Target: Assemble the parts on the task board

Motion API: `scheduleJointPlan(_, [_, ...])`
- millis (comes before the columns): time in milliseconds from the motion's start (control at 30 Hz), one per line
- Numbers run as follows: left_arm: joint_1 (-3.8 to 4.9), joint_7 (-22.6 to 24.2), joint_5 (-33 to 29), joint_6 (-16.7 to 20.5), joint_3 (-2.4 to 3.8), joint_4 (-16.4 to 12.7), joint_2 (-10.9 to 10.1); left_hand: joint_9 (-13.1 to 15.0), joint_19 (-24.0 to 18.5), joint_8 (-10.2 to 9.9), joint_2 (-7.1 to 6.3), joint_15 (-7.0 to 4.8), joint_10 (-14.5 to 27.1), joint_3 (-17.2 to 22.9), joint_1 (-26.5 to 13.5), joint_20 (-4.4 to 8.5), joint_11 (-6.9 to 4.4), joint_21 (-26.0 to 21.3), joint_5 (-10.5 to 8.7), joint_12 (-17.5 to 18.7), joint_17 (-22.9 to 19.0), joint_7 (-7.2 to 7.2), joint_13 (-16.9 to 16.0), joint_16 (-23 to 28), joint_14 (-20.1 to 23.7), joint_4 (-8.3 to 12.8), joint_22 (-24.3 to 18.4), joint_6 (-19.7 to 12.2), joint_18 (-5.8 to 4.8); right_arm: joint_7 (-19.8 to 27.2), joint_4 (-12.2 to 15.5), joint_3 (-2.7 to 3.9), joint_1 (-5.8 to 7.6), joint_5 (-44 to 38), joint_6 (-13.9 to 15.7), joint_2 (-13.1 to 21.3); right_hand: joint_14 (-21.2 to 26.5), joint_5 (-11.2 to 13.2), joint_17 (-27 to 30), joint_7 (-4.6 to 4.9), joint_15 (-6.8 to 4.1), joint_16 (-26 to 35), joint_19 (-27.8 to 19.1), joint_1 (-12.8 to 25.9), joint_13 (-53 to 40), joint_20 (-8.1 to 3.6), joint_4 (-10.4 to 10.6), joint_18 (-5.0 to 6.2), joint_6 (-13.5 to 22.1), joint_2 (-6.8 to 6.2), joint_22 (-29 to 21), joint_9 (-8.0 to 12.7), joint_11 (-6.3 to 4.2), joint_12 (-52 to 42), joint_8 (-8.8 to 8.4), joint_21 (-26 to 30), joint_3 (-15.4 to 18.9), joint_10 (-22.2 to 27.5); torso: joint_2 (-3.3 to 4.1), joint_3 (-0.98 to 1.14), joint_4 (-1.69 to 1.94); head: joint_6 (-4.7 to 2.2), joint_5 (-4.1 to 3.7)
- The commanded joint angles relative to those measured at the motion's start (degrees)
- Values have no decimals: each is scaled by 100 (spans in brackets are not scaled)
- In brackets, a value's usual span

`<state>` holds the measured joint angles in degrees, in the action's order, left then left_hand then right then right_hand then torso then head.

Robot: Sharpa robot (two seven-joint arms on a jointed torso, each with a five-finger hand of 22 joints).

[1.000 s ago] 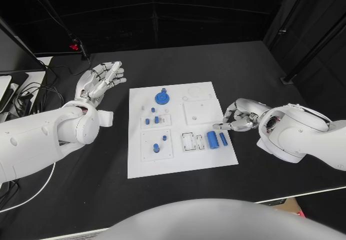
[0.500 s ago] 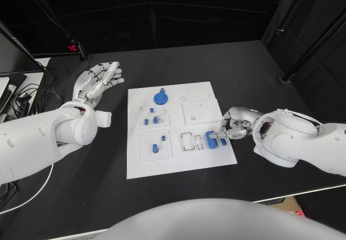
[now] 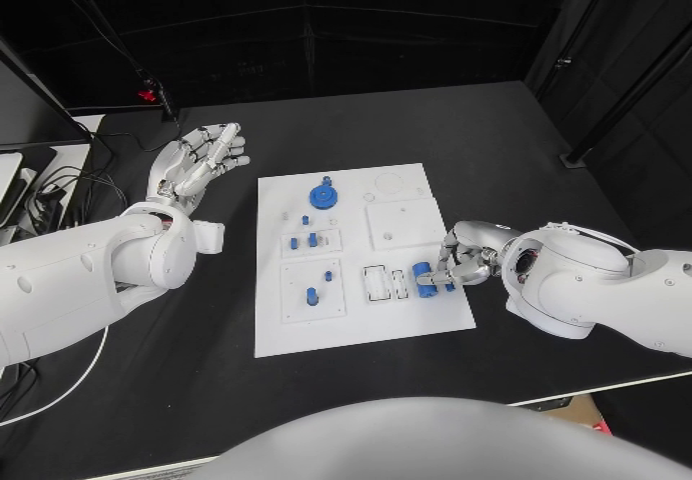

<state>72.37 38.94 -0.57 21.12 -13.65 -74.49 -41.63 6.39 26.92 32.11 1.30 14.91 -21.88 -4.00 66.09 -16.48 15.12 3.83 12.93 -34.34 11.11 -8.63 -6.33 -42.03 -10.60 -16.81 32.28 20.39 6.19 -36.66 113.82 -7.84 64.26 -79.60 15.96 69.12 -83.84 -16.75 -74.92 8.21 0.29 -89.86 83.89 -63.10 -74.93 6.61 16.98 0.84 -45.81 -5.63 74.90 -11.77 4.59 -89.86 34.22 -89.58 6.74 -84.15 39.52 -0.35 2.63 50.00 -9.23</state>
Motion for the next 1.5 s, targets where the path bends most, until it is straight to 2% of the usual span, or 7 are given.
scheduleJointPlan(33, [4,266,1,-29,6,-1,-3,-5,27,24,21,-1,39,-38,20,-11,-12,29,18,-27,-9,-831,5,-22,13,6,-5,-40,-101,0,22,-2,2,-27,-26,-26,-616,25,-1508,-26,-42,-14,568,18,-1507,-41,-3,-65,-12,15,1484,-5,-43,-14,39,18,-30,-585,-6,-6,-9,0,-3])
scheduleJointPlan(267, [2,263,1,-28,6,-6,-15,-5,27,24,21,-1,39,-38,20,-11,-12,29,18,-27,-9,-831,5,-22,13,6,-5,-40,-101,15,-6,-2,2,53,-4,-77,-616,53,-1508,-42,-55,-14,563,19,-1507,-52,-6,-63,-35,72,1482,-23,-59,-14,80,24,-55,-585,-4,-6,3,0,1])
scheduleJointPlan(600, [2,263,1,-29,6,-21,-34,-7,25,27,26,-2,40,-40,23,-11,-12,29,21,-32,-14,-831,8,-27,14,6,-8,-42,-101,-13,-59,-3,1,178,-48,-185,-616,79,-1508,-57,-69,-14,569,21,-1507,-65,-9,-66,-47,149,1485,-40,-73,-14,119,16,-80,-585,-2,-2,-2,0,67])
scheduleJointPlan(700, [2,264,1,-29,6,-24,-36,-7,25,27,26,-2,40,-40,23,-11,-12,29,21,-32,-14,-831,8,-27,14,6,-8,-42,-101,-52,-87,-4,0,188,-94,-218,-616,94,-1508,-61,-72,-14,568,28,-1507,-68,-8,-65,-50,169,1485,-45,-77,-14,130,17,-83,-585,-3,-4,5,0,65])
scheduleJointPlan(1000, [2,265,1,-34,6,-23,-31,-10,22,32,30,-2,43,-43,26,-11,-12,29,23,-38,-21,-831,12,-33,16,7,-14,-45,-101,-180,-201,-7,-30,175,-236,-361,-616,116,-1508,-66,-78,-14,568,46,-1507,-74,-9,-65,-49,207,1484,-53,-83,-14,145,17,-86,-585,-7,-10,-7,0,58])
scheduleJointPlan(1200, [2,266,1,-41,6,-26,-27,-10,22,33,31,-2,43,-44,27,-11,-12,29,23,-39,-22,-831,13,-33,16,7,-14,-46,-101,-268,-322,-7,-76,133,-390,-496,-616,132,-1508,-69,-81,-14,568,71,-1507,-78,-8,-66,-51,222,1485,-58,-85,-14,156,17,-79,-585,0,-2,1,0,60])
scheduleJointPlan(1500, [2,265,1,-45,6,-27,-33,-10,22,33,31,-2,43,-44,27,-11,-12,29,23,-39,-22,-831,13,-33,16,7,-14,-46,-101,-307,-420,-8,-134,121,-485,-660,-616,140,-1508,-73,-85,-14,567,30,-1507,-83,-22,-65,-44,260,1484,-65,-90,-14,170,18,-95,-585,-3,-7,-6,0,65])
